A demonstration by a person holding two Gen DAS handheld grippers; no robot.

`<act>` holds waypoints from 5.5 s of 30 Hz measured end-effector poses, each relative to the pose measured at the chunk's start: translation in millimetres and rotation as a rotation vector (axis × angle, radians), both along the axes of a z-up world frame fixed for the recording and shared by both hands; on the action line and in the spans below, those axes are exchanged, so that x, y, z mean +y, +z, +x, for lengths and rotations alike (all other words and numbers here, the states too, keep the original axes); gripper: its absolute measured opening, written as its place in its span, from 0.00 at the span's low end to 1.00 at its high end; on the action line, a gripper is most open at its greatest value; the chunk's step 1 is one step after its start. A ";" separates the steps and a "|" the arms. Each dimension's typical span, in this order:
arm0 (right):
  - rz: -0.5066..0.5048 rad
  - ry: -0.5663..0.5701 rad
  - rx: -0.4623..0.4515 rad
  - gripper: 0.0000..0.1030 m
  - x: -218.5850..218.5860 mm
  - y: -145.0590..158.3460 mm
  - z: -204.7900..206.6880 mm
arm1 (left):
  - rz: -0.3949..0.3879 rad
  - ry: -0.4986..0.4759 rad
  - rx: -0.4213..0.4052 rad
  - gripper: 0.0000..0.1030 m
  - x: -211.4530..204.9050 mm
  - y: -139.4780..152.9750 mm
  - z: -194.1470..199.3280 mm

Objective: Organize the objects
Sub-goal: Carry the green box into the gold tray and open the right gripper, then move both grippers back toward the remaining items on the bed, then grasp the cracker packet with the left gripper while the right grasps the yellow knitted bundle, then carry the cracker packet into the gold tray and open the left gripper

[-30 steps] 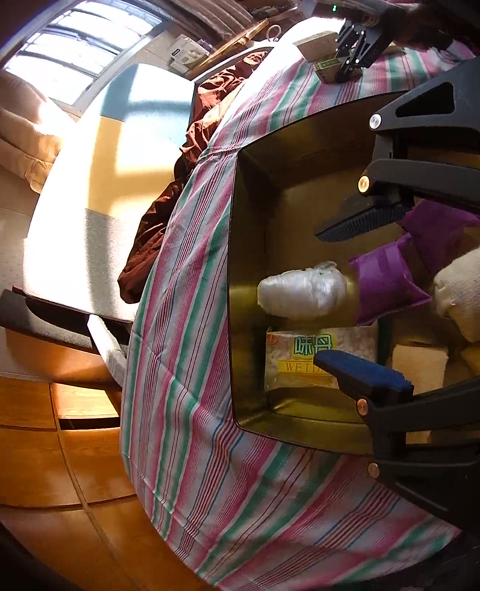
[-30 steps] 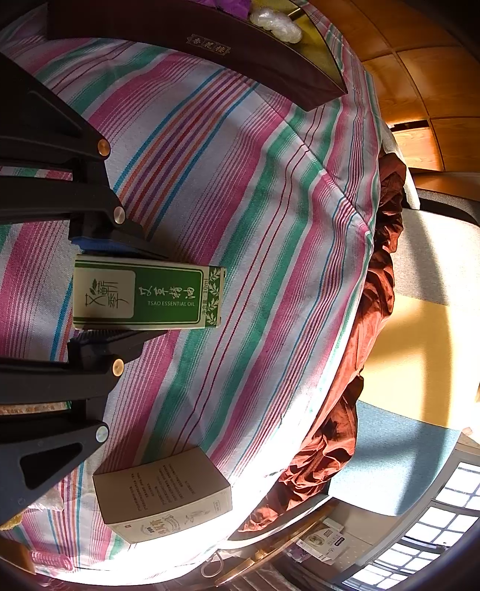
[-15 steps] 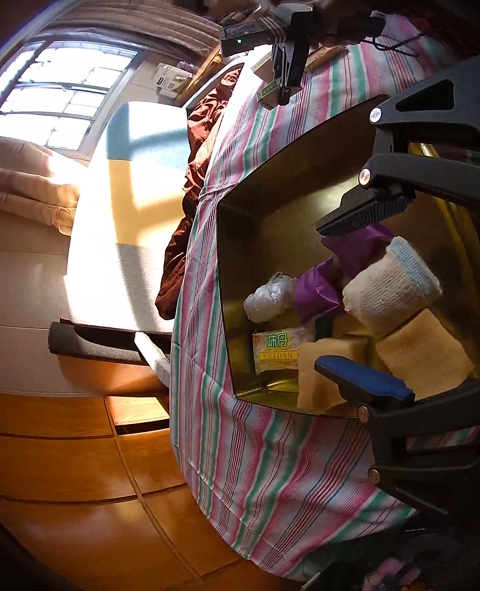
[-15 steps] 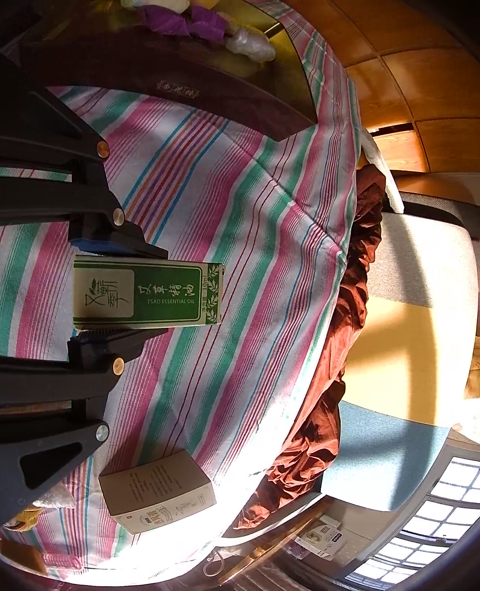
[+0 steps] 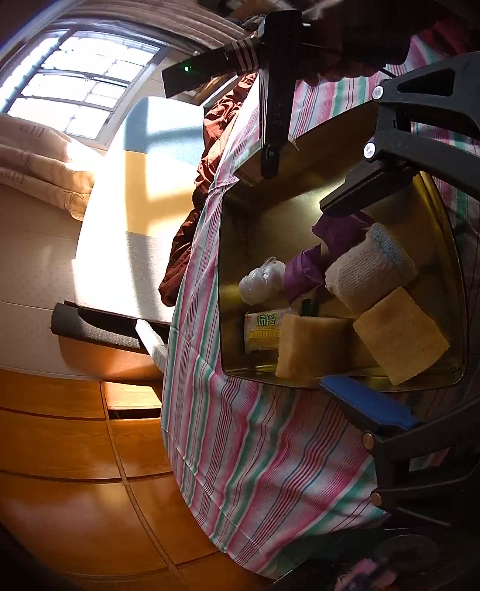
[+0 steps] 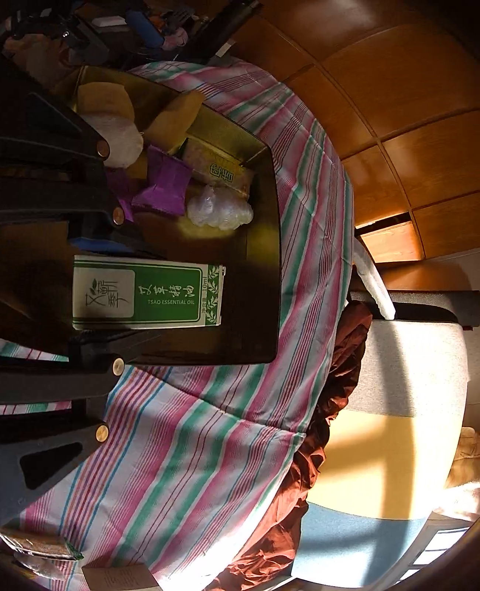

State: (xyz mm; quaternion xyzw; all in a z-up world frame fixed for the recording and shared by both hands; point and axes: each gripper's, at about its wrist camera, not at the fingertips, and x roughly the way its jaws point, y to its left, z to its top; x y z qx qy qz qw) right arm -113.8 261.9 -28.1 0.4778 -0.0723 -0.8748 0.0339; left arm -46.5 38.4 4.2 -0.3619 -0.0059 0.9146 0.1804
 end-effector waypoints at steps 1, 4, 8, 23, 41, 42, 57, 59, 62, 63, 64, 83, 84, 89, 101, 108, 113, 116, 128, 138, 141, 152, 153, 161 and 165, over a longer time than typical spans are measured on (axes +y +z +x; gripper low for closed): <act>-0.004 -0.009 -0.011 0.30 -2.4 -5.1 -3.6 | 0.003 0.009 -0.001 0.94 -2.4 -0.3 0.0; -0.036 -0.015 -0.033 0.42 -9.5 -15.9 -12.5 | 0.016 0.031 -0.014 0.99 -9.5 -1.5 -1.0; -0.054 -0.017 -0.033 0.49 -13.7 -20.4 -11.3 | 0.015 0.047 -0.015 1.00 -13.9 -1.7 -0.8; 0.061 -0.063 0.097 0.76 19.6 17.1 58.9 | -0.038 0.003 0.049 1.00 4.4 3.6 13.9; 0.133 -0.506 0.113 0.76 213.7 41.5 161.8 | -0.103 -0.123 0.071 1.00 48.5 6.2 30.0; 0.130 -0.548 0.117 0.76 227.5 41.1 169.1 | -0.105 -0.134 0.075 1.00 52.3 6.9 30.9; -0.215 -1.172 0.233 0.78 350.1 15.8 284.7 | -0.093 -0.403 0.084 1.00 160.7 20.4 52.6; -0.237 -1.167 0.234 0.78 350.1 13.6 284.2 | -0.091 -0.447 0.069 1.00 181.8 19.8 56.9; -0.261 -1.168 0.251 0.78 349.9 13.2 287.9 | -0.093 -0.504 0.028 1.00 214.6 14.4 60.5; -0.272 -1.168 0.254 0.78 350.4 12.7 288.6 | -0.097 -0.519 0.011 1.00 225.6 11.4 61.1; -0.284 -1.167 0.257 0.78 351.0 12.0 289.2 | -0.102 -0.535 -0.008 1.00 237.2 7.9 61.6; -0.382 -1.097 0.307 0.78 350.1 11.0 284.5 | -0.121 -0.588 -0.367 1.00 433.7 -69.4 39.3; -0.383 -1.093 0.306 0.78 349.8 10.9 283.7 | -0.116 -0.577 -0.379 1.00 441.1 -71.5 38.0; -0.412 -1.100 0.315 0.78 351.9 7.9 287.3 | -0.125 -0.540 -0.396 1.00 476.2 -83.5 35.7; -0.469 -1.142 0.304 0.78 361.2 -0.3 293.8 | -0.238 -0.708 -0.140 0.65 432.5 -91.5 58.9; -0.431 -1.166 0.244 0.78 362.7 -6.9 290.8 | -0.194 -0.739 -0.123 0.47 374.5 -89.2 62.7; -0.392 -1.164 0.187 0.78 362.2 -11.1 283.8 | -0.179 -0.741 -0.080 0.48 336.5 -88.8 83.7; -0.360 -1.189 0.132 0.78 362.5 -16.2 283.5 | -0.163 -0.734 -0.063 0.48 316.0 -88.0 92.8; -0.390 -1.167 -0.104 0.74 365.0 -56.9 269.8 | -0.099 -0.724 -0.050 0.49 298.8 -90.3 97.0; -0.298 -1.211 -0.084 0.42 364.7 -43.3 278.1 | -0.089 -0.732 -0.043 0.52 298.1 -91.2 99.1; -0.257 -1.201 -0.118 0.42 364.1 -45.2 273.3 | -0.096 -0.767 -0.050 0.65 301.8 -90.8 101.1; -0.252 -1.176 -0.145 0.51 367.4 -50.6 266.0 | -0.097 -0.771 -0.104 0.82 310.2 -79.3 93.2; -0.258 -1.174 -0.149 0.54 367.7 -51.5 265.6 | -0.105 -0.772 -0.097 0.78 311.9 -77.5 91.4; -0.238 -1.154 -0.176 0.58 367.4 -54.1 256.8 | -0.207 -0.782 -0.064 0.64 341.5 -87.3 82.5; -0.215 -1.117 -0.184 0.52 363.9 -52.1 251.3 | -0.192 -0.757 -0.048 0.57 340.8 -89.9 82.4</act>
